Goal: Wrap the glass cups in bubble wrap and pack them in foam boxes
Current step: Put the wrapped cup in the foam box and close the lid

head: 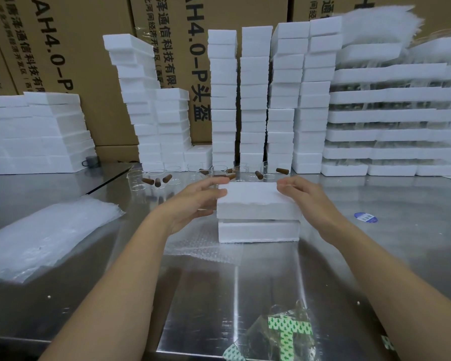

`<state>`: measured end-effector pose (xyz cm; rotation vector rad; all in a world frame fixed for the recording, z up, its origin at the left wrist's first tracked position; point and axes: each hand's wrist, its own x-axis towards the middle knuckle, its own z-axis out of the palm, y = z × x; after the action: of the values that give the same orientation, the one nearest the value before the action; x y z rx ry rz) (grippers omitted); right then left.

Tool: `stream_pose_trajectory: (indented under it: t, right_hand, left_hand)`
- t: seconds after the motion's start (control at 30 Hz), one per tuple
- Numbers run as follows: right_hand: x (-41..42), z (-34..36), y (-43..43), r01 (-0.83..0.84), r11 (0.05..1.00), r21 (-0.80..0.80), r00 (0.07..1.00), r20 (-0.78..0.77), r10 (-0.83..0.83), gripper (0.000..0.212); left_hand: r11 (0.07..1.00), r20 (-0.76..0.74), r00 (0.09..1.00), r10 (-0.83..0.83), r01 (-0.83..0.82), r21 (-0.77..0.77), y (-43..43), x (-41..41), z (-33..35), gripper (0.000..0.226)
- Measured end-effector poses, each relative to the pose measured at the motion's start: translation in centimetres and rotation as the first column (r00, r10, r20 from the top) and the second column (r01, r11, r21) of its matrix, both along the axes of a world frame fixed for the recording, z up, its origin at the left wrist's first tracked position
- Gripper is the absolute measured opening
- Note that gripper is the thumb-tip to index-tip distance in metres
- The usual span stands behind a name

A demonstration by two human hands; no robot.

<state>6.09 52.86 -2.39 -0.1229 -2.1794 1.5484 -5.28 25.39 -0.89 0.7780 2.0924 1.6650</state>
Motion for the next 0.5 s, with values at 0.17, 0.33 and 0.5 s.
stream_pose_trajectory:
  t: [0.17, 0.33, 0.5]
  right_hand:
    - [-0.04, -0.3, -0.03, -0.013, 1.0, 0.009, 1.0, 0.002, 0.013, 0.017]
    - [0.31, -0.53, -0.12, -0.047, 0.998, 0.045, 0.998, 0.05, 0.045, 0.017]
    - [0.48, -0.6, 0.0, -0.078, 0.997, 0.02, 0.993, 0.088, 0.076, 0.019]
  left_hand:
    - [0.998, -0.042, 0.999, 0.026, -0.029, -0.06, 0.11, 0.14, -0.28, 0.037]
    - [0.993, -0.047, 0.999, -0.001, -0.005, -0.121, -0.26, 0.33, -0.15, 0.04]
    - [0.996, -0.043, 0.999, -0.006, 0.002, -0.091, -0.21, 0.55, 0.04, 0.035]
